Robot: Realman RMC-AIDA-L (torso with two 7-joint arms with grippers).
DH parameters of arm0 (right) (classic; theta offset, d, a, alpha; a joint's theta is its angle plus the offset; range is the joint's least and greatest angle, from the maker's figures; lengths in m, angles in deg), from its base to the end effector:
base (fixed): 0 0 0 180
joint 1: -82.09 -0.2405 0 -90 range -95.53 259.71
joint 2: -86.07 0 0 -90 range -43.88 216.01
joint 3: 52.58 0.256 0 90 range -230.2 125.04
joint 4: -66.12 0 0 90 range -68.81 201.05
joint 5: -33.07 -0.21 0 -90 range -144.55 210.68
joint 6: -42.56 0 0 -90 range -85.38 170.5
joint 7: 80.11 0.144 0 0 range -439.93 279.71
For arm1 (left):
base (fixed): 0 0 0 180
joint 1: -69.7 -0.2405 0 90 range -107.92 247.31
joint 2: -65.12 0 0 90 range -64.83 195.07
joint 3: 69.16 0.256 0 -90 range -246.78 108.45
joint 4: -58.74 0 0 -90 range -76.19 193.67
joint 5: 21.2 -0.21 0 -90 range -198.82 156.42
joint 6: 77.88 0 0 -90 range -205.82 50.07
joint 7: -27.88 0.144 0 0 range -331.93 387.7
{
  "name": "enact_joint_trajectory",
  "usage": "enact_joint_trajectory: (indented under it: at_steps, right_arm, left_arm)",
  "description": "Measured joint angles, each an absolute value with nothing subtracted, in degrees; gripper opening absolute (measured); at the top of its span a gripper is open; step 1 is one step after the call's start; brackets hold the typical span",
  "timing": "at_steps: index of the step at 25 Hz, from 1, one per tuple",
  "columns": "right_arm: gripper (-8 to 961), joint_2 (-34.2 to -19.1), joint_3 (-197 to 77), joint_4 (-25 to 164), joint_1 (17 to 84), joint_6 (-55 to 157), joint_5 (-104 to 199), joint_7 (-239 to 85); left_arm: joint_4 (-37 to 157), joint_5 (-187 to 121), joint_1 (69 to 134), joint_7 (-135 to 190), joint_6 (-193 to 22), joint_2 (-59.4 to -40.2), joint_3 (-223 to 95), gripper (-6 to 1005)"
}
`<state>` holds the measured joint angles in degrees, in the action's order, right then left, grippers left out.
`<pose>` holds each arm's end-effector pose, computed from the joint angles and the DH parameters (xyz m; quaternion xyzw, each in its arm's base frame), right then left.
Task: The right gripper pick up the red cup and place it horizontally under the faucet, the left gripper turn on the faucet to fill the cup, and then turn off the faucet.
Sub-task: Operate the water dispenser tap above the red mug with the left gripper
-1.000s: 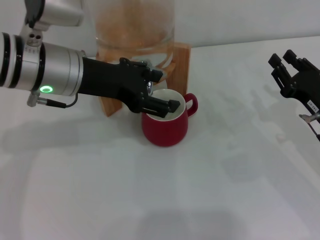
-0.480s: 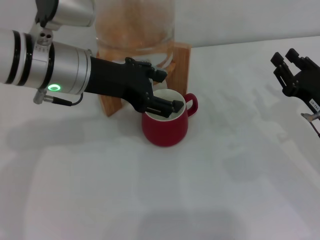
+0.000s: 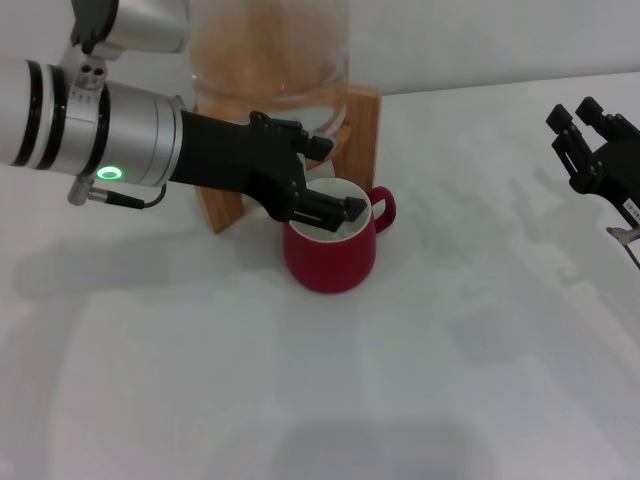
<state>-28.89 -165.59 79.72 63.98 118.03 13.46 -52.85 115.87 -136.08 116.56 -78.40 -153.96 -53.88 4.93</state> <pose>0.3296 0.3067 0.0179 -0.6928 0.2413 0.4136 0.5392 -0.0902 0.3912 -0.0370 -0.9921 -0.0569 -0.0856 0.0722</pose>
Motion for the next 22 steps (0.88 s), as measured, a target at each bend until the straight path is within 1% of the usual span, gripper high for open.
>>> enact_joint_trajectory:
  at_steps: [22]
  right_arm:
    - [382, -28.89, -165.52, 79.56, 64.12, 118.77, 13.38, -53.07]
  left_arm:
    - [115.91, -136.05, 117.11, -77.67, -151.56, -53.88, 7.16, 862]
